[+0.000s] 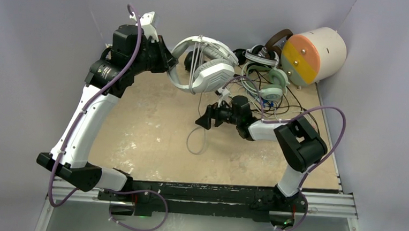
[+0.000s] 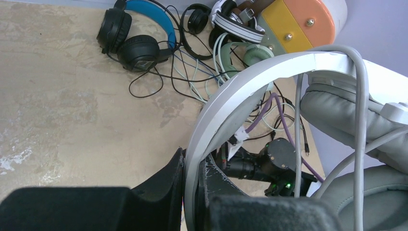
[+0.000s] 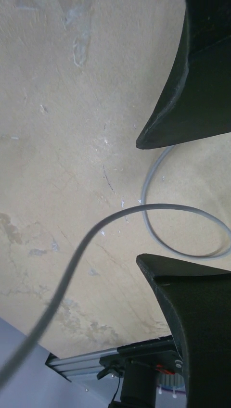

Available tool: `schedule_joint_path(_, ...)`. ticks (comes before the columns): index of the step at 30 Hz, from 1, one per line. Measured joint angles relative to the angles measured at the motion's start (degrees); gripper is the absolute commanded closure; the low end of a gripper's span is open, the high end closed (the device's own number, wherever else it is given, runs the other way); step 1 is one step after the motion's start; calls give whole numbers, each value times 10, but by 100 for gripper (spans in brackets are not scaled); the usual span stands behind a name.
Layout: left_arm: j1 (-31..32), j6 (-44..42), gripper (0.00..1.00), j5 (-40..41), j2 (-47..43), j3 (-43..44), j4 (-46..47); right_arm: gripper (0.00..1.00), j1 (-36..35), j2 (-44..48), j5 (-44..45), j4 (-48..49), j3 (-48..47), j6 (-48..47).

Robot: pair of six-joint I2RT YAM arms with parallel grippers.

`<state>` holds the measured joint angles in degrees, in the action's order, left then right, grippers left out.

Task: Wrap the headphones
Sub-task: Wrap the headphones cable around the headphones.

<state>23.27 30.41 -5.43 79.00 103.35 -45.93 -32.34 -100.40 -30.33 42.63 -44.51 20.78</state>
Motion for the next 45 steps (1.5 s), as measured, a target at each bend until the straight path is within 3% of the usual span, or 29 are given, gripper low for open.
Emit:
schedule_joint_path(4, 0, 0, 100, 1, 0, 2, 0, 25, -14, -34, 12, 3, -17, 0)
schedule_joint_path(8, 0, 0, 100, 1, 0, 2, 0, 40, -20, -62, 21, 7, -27, 1)
schedule_joint_path(10, 0, 0, 100, 1, 0, 2, 0, 55, -24, -69, 23, 7, -29, 1)
schedule_joint_path(13, -1, 0, 100, 2, 1, 3, 0, 87, -35, -71, 24, 5, -30, 1)
schedule_joint_path(15, -4, 0, 100, 1, 5, 6, 0, 100, -45, -69, 26, 3, -31, 2)
schedule_joint_path(19, -35, 0, 100, -2, 36, 26, 1, 100, -69, -36, 38, -12, -16, 3)
schedule_joint_path(24, -104, 12, 100, -7, 109, 61, 16, 100, -120, 71, 59, -45, 36, -7)
schedule_joint_path(31, -184, 38, 100, 19, 186, 65, 15, 100, -200, 171, 84, -138, 49, -40)
schedule_joint_path(36, -212, 45, 100, 67, 219, 64, 10, 100, -251, 219, 115, -255, 23, -76)
schedule_joint_path(45, -218, 36, 100, 184, 228, -6, 28, 100, -263, 357, 158, -422, -71, -108)
